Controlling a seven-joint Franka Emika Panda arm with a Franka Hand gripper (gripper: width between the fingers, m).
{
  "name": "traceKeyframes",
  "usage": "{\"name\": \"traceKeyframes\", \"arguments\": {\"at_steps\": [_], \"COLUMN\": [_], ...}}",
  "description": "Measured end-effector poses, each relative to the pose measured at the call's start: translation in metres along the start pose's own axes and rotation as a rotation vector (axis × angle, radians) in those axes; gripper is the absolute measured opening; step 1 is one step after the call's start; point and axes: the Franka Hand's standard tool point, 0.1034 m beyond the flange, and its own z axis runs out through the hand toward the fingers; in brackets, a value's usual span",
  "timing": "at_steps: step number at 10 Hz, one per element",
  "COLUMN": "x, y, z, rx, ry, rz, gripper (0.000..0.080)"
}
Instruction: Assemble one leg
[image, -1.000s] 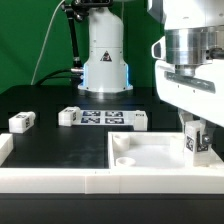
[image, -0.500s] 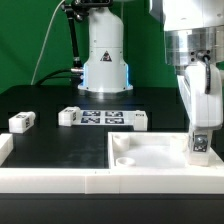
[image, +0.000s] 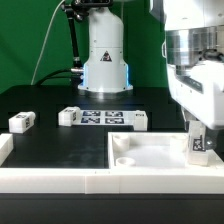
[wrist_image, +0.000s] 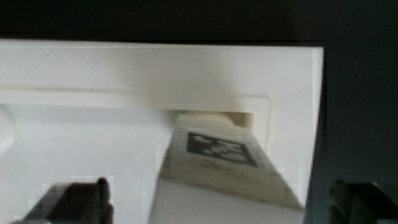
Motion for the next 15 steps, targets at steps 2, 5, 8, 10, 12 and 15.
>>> {"name": "traceKeyframes", "arguments": {"at_steps": [2, 5, 8, 10, 12, 15], "x": [-0.003, -0.004, -0.002, 0.004, 0.007, 0.007], "y": [-0.001, -0.002, -0.001, -0.002, 0.003, 0.003], "z": [0.001, -0.001, -0.002, -0.002, 0.004, 0.004], "rx": [-0.003, -0.013, -0.062, -0.067, -0.033, -0.035], "ry": [0.006, 0.008, 0.031, 0.034, 0.069, 0.068], "rz": [-0.253, -0.592, -0.981, -1.153, -1.195, -1.193], "gripper": [0.0647, 0.0649, 0.0649, 0.0649, 0.0649, 0.0425]}}
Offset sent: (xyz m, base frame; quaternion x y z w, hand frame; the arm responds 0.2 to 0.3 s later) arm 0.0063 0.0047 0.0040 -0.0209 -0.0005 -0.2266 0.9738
